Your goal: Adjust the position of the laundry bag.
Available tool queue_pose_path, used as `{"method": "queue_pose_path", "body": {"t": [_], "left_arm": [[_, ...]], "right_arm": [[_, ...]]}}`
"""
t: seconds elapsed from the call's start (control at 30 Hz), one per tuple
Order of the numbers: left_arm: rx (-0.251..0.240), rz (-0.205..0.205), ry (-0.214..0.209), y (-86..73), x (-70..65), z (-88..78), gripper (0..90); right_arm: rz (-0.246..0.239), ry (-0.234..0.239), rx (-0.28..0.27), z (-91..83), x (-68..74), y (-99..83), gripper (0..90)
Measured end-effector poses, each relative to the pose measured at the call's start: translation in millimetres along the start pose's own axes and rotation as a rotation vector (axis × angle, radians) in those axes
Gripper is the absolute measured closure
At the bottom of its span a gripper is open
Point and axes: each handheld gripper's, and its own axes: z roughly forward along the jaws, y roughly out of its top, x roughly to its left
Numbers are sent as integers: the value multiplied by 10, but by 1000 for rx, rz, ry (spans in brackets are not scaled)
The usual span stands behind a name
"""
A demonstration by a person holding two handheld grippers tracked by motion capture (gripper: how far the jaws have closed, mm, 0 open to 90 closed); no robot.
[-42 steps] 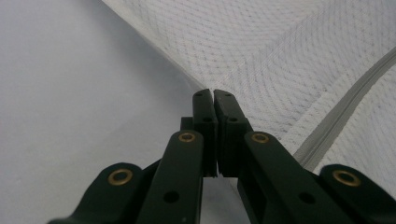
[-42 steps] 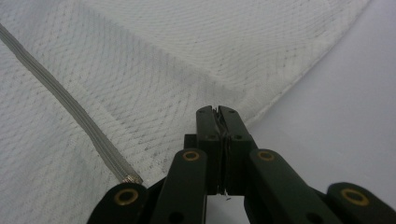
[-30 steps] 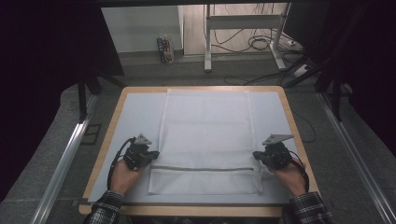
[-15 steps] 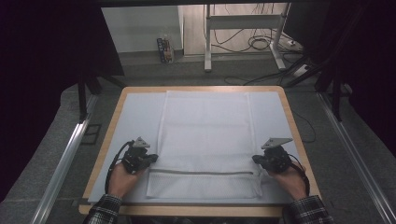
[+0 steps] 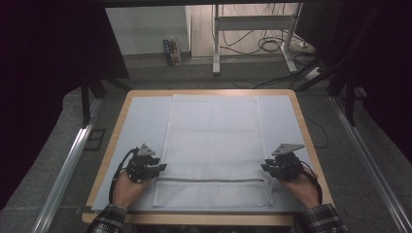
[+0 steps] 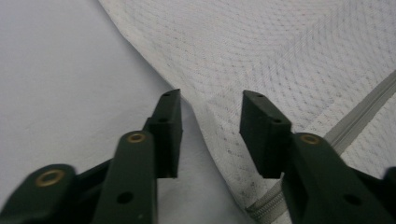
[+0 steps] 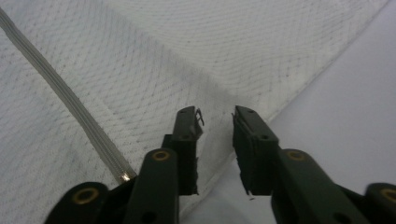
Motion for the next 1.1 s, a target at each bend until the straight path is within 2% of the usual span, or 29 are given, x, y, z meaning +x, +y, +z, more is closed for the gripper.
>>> {"method": "queue_pose_path", "body": {"t": [0.13,0.3,0.5,0.57,0.73,0.83,0.97,1.1], "left_arm": [[-27,-4,-5,-22,-16,-13,410],[-35,-8,-36,-59,-36,-28,283],[-54,-18,-46,-83,-76,-82,155],[-43,-11,-58,-96,-94,-86,89],[-14,32,-54,-142,-164,-76,38],[-17,68,-29,-180,-195,-84,12],[-24,77,-12,-224,-200,-100,8],[-47,67,-2,-249,-192,-129,0]], "right_arm": [[-5,-6,-4,-15,22,-13,545],[-21,-14,-10,-23,41,-36,366],[-11,-7,-45,-57,57,-62,226],[-5,2,-58,-73,62,-71,190],[6,17,-88,-115,94,-101,128],[0,15,-90,-128,117,-131,102],[6,20,-88,-141,134,-176,83],[14,25,-83,-148,136,-211,69]]}}
